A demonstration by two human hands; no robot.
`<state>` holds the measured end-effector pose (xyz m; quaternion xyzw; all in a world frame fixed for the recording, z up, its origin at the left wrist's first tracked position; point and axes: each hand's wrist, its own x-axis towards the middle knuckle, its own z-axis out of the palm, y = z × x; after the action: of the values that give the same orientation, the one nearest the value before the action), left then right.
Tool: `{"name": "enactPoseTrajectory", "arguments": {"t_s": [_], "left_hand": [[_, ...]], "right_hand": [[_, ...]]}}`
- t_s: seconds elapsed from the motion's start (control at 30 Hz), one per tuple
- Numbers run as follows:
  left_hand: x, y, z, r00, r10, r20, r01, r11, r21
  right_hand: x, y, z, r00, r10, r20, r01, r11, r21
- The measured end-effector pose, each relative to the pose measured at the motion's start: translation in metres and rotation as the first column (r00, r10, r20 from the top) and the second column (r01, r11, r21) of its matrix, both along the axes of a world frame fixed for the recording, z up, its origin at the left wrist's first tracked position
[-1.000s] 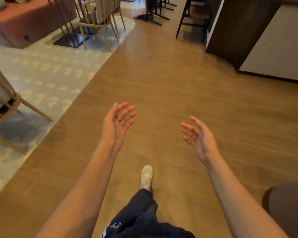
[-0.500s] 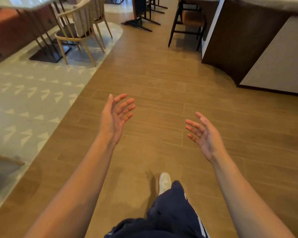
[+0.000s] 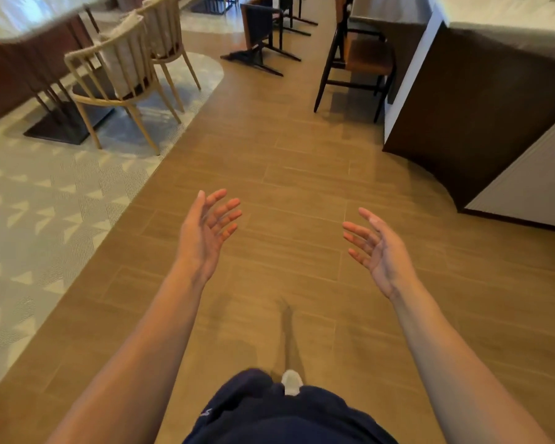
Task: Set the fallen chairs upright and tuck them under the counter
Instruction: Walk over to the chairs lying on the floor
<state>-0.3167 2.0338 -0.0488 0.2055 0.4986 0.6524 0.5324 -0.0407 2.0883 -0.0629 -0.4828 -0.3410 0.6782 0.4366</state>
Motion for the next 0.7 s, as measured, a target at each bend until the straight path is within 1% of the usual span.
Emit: {"name": "enactPoseTrajectory", "arguments": {"t_s": [0.13, 0.23, 0.33, 0.4, 0.53, 0.7], "left_hand": [[-0.015, 0.099, -0.004, 1.000, 0.000, 0.002, 0.000, 1.000, 0.000], [-0.031, 0.182, -0.017, 1.000, 0.002, -0.005, -0.002, 1.000, -0.006], [-0.053, 0.284, -0.030, 1.000, 0.010, -0.025, -0.010, 1.000, -0.014], [-0.071, 0.360, -0.032, 0.999, 0.011, -0.040, -0.011, 1.000, -0.002], [-0.110, 0.504, -0.016, 0.997, -0.052, -0.055, 0.053, 0.999, 0.007], [-0.154, 0.656, 0.011, 0.996, -0.060, -0.061, 0.061, 0.998, 0.011]], "right_hand": [[-0.024, 0.109, 0.006, 0.999, 0.047, -0.017, -0.047, 0.999, 0.001], [-0.049, 0.189, -0.007, 0.997, 0.070, -0.021, -0.070, 0.997, -0.012], [-0.085, 0.285, -0.023, 0.996, 0.075, -0.039, -0.076, 0.997, -0.025], [-0.114, 0.355, -0.025, 0.996, 0.085, -0.039, -0.085, 0.996, -0.006], [-0.157, 0.490, -0.008, 0.996, 0.083, -0.026, -0.083, 0.996, 0.013], [-0.182, 0.630, 0.018, 0.998, 0.032, -0.059, -0.030, 0.999, 0.023]]}}
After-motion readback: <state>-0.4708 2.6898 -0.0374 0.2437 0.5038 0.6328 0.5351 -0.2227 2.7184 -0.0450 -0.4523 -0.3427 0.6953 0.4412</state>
